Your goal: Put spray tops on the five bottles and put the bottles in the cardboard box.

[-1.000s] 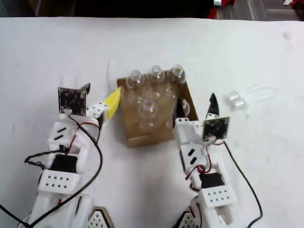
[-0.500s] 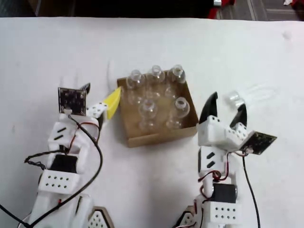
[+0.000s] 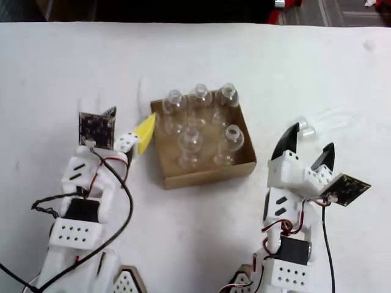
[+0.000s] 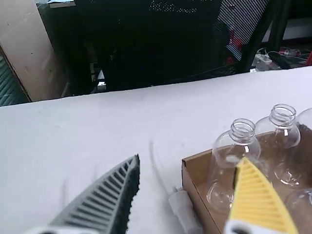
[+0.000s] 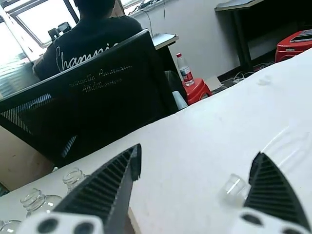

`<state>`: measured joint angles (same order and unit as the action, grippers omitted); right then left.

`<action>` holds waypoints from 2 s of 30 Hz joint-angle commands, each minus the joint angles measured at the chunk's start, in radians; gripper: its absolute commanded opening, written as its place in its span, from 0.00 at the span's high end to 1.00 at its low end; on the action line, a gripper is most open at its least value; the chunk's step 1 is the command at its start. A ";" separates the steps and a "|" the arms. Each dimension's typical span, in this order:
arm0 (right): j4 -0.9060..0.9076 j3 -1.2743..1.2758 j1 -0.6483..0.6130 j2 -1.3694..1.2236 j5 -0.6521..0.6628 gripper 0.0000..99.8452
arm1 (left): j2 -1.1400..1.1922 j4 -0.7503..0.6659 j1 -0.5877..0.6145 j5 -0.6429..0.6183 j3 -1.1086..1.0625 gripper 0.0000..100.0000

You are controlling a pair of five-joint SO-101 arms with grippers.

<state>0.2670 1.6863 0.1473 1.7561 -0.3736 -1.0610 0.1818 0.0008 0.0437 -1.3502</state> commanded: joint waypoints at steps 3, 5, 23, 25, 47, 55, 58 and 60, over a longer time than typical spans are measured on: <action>0.024 0.006 0.007 0.010 -0.008 0.68 | -0.025 0.275 0.019 0.020 0.213 0.71; 0.041 0.006 0.005 0.010 -0.008 0.68 | -0.024 0.293 0.039 0.021 0.235 0.71; 0.108 0.006 -0.045 0.012 -0.008 0.68 | 0.834 0.789 0.255 0.351 1.166 0.71; 0.108 0.006 -0.042 0.012 -0.009 0.68 | 0.970 0.835 0.269 0.351 1.286 0.71; 0.117 0.006 -0.048 0.010 -0.009 0.68 | 2.066 1.278 0.110 0.061 2.582 0.71; 0.117 0.006 -0.048 0.010 -0.009 0.68 | 2.264 1.402 0.070 -0.021 2.829 0.71; 0.117 0.006 -0.048 0.010 -0.009 0.68 | 2.316 1.413 0.061 -0.021 2.863 0.75; 0.117 0.006 -0.048 0.010 -0.009 0.68 | 2.341 1.405 0.062 -0.021 2.871 0.79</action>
<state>0.3805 1.6863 0.0921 1.7561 -0.3767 1.2635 1.5719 0.0775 0.0330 1.4530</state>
